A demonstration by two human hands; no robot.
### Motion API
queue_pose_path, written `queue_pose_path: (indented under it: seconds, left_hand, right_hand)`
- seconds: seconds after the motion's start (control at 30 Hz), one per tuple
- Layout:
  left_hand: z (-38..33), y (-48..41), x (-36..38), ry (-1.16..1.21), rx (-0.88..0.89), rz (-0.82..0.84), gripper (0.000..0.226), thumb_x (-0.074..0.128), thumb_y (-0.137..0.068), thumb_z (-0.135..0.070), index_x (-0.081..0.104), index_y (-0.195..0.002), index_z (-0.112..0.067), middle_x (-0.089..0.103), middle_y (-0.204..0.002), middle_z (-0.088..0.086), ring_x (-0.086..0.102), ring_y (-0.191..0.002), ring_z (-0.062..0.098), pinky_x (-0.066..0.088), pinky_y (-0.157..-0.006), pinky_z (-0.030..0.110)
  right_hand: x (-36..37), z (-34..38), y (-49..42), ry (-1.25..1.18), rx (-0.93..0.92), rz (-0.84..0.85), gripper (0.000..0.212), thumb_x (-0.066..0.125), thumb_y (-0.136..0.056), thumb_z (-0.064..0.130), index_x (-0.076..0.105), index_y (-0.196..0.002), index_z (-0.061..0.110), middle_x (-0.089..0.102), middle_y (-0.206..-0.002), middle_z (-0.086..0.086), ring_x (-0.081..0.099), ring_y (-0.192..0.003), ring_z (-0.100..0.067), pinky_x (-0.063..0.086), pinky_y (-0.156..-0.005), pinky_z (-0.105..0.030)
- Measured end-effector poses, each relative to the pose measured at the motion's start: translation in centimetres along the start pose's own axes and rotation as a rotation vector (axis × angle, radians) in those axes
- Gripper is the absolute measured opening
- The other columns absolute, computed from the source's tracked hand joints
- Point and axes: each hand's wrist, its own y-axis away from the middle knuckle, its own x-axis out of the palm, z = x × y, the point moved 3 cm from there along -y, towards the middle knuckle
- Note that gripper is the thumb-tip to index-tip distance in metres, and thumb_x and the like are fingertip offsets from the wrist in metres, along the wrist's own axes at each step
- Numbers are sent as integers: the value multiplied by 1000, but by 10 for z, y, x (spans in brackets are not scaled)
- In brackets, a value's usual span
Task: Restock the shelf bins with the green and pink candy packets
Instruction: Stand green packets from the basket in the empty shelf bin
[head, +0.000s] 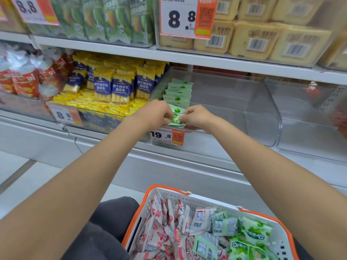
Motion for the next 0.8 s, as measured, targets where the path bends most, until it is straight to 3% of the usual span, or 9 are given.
queue_pose_path:
  seconds: [0.17,0.3,0.37,0.43,0.5,0.57,0.63,0.7,0.8]
  left_hand:
    - [0,-21,-8,-32,-30,148,20,72,-87,-16,75,-107,-16,72,-104,0,64,-94,15,52,-88,30]
    - [3,-27,-3,-81,-29,200,18,66,-93,-19,75,-108,-19,72,-109,-2,62,-97,14,51,-86,31]
    - [5,-26,-2,-55,-35,163,17,64,-94,-20,76,-104,-16,73,-106,1,64,-96,17,53,-88,36]
    - [6,-19,1,2,-49,64,19,60,-95,-20,76,-92,-10,73,-93,7,62,-84,19,54,-82,39]
    - [3,-5,3,105,-67,-111,21,57,-96,-20,69,-80,-14,66,-81,5,57,-75,19,52,-74,34]
    - [-9,17,6,173,-88,-329,15,57,-95,-21,71,-88,-18,66,-81,-6,60,-76,17,52,-71,32]
    - [-27,36,15,263,-103,-458,12,59,-92,-23,71,-90,-23,64,-77,-12,60,-73,13,49,-66,29]
    - [-46,48,34,414,-115,-443,9,62,-89,-22,71,-86,-25,65,-74,-11,59,-69,13,47,-65,29]
    - [-68,60,76,546,-120,-281,9,65,-86,-18,72,-82,-24,67,-74,-8,60,-70,14,47,-68,29]
  right_hand:
    - [0,-11,-7,-154,24,-102,19,74,-83,6,67,-97,-4,65,-85,-13,61,-53,-15,58,-56,-23]
    - [1,-11,-8,-101,34,-97,14,73,-85,12,65,-91,2,66,-86,-12,62,-57,-16,58,-60,-28]
    - [0,-8,-3,-17,53,-56,16,69,-88,18,63,-92,4,66,-80,-9,60,-60,-15,54,-61,-25]
    - [0,-5,3,-1,54,-13,16,66,-91,20,62,-92,4,63,-76,-7,56,-59,-12,46,-50,-18]
    - [0,-4,7,-1,1,-34,15,67,-90,19,59,-83,9,62,-80,-10,58,-65,-17,50,-57,-22]
    - [-7,-1,14,100,-106,-171,10,65,-89,16,62,-82,11,64,-82,-5,61,-74,-19,53,-69,-31]
    - [-15,2,34,192,-247,-355,9,60,-87,14,67,-81,14,63,-74,2,60,-75,-16,48,-67,-27]
    - [-21,-1,63,192,-363,-445,11,60,-85,14,67,-77,17,60,-65,5,57,-67,-14,45,-64,-27]
    - [-21,-30,104,217,-418,-442,10,61,-85,17,64,-76,19,57,-60,6,55,-63,-16,42,-61,-29]
